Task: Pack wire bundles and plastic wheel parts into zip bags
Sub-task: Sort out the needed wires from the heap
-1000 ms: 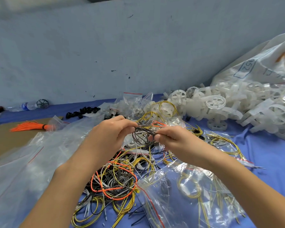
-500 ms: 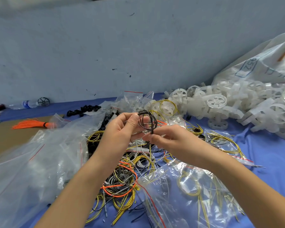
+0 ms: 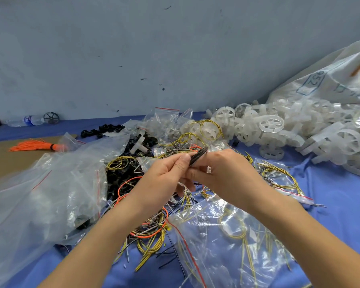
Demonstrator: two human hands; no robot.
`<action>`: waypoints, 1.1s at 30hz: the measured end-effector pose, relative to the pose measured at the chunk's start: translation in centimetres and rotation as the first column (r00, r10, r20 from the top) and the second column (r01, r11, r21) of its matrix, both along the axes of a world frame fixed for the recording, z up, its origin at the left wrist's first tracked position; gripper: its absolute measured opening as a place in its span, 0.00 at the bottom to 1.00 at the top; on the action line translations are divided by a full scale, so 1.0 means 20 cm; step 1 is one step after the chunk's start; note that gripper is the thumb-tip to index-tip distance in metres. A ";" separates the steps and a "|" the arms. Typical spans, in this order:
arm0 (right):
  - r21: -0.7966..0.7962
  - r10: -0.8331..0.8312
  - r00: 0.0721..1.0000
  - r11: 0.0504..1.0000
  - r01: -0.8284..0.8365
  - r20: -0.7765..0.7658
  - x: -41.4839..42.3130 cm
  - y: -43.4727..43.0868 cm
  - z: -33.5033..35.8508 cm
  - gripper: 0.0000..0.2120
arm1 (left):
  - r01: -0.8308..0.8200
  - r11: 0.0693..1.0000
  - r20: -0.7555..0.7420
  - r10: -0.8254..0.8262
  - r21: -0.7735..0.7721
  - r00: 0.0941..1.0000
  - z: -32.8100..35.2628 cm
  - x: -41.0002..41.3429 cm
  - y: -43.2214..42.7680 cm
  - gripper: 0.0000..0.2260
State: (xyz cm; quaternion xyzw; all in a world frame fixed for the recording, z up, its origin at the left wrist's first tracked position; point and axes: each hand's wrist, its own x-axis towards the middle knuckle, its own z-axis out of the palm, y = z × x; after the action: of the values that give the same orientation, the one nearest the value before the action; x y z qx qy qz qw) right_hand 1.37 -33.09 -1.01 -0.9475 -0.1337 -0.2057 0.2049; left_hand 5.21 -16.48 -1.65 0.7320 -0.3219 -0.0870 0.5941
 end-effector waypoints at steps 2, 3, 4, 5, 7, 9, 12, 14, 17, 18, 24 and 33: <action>-0.102 -0.078 0.996 0.991 0.082 0.046 -0.01 0.02 -0.01 0.22 | 0.038 0.993 0.089 -0.048 0.108 0.995 0.02 0.00 0.05 0.16; -0.146 -0.110 0.992 0.982 0.119 0.069 -0.01 0.03 -0.01 0.24 | 0.043 0.990 0.102 -0.058 0.136 0.993 0.03 0.01 0.07 0.16; -0.178 -0.127 0.989 0.974 0.138 0.072 -0.01 0.05 -0.03 0.26 | 0.040 0.989 0.098 -0.054 0.143 0.994 0.03 0.01 0.08 0.14; -0.192 -0.134 0.990 0.971 0.141 0.049 -0.01 0.07 -0.04 0.27 | 0.022 0.990 0.099 -0.036 0.139 0.994 0.02 0.02 0.10 0.12; -0.166 -0.126 0.991 0.979 0.117 -0.044 -0.02 0.09 -0.06 0.28 | -0.044 0.992 0.135 0.028 0.119 0.990 0.00 0.02 0.12 0.10; -0.150 -0.094 0.988 0.986 0.075 -0.122 -0.02 0.10 -0.06 0.27 | -0.106 0.991 0.175 0.091 0.079 0.980 -0.03 0.02 0.14 0.09; -0.198 -0.022 0.977 0.980 -0.020 -0.211 -0.04 0.10 -0.05 0.26 | -0.193 0.981 0.157 0.187 0.027 0.970 -0.06 0.03 0.19 0.09; -0.208 0.027 0.965 0.975 -0.084 -0.261 -0.06 0.10 -0.04 0.20 | -0.262 0.964 0.163 0.252 0.045 0.954 -0.08 0.04 0.24 0.08; -0.118 0.204 0.903 0.957 -0.266 -0.379 -0.09 0.11 -0.04 0.13 | -0.331 0.943 0.107 0.325 0.040 0.940 -0.10 0.06 0.32 0.09; -0.101 0.280 0.874 0.933 -0.345 -0.398 -0.11 0.12 -0.05 0.19 | -0.340 0.940 0.087 0.336 0.038 0.938 -0.11 0.06 0.35 0.10; -0.301 0.322 0.912 0.869 -0.392 -0.255 -0.14 0.14 -0.13 0.15 | -0.313 0.949 0.013 0.313 0.040 0.950 -0.12 0.03 0.44 0.09; 0.112 0.124 0.988 0.985 -0.134 0.087 -0.06 0.14 -0.15 0.11 | -0.137 0.937 0.258 0.052 0.321 0.965 -0.13 -0.10 0.40 0.09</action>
State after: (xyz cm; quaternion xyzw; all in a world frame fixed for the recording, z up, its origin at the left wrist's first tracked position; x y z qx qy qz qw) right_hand 0.10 -30.37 -4.06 -0.9142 -0.1905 -0.2371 0.2678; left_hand 3.27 -8.40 -4.28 0.8425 -0.3374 -0.0205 0.4195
